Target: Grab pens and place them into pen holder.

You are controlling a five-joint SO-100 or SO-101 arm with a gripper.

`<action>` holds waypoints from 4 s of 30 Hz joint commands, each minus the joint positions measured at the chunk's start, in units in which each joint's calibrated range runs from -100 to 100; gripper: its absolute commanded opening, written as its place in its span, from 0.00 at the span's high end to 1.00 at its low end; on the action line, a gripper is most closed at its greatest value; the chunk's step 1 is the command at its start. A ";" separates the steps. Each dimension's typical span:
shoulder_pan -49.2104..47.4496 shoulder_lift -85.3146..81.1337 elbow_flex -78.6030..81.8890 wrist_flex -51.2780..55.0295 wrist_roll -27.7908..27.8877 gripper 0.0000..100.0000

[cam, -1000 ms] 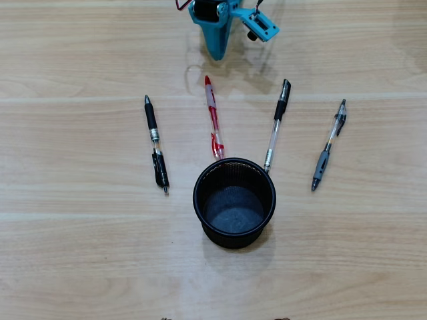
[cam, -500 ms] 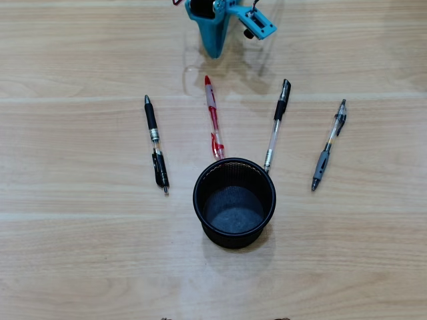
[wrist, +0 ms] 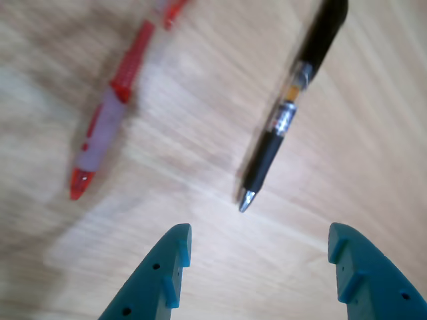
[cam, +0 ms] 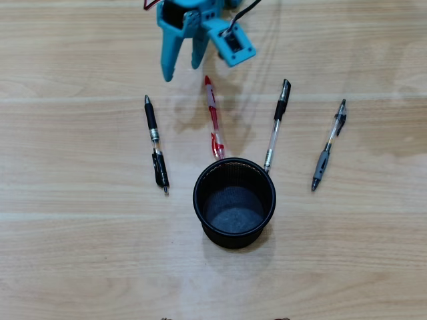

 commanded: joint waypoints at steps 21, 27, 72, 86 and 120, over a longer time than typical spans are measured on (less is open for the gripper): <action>8.18 67.79 -59.78 8.94 -9.09 1.00; 12.05 63.48 -62.41 11.52 -8.78 0.98; -17.63 27.64 -31.63 -61.28 -25.56 0.98; -17.79 43.62 -32.08 -61.28 -25.30 0.98; -15.85 -10.23 6.85 -22.08 -13.95 0.82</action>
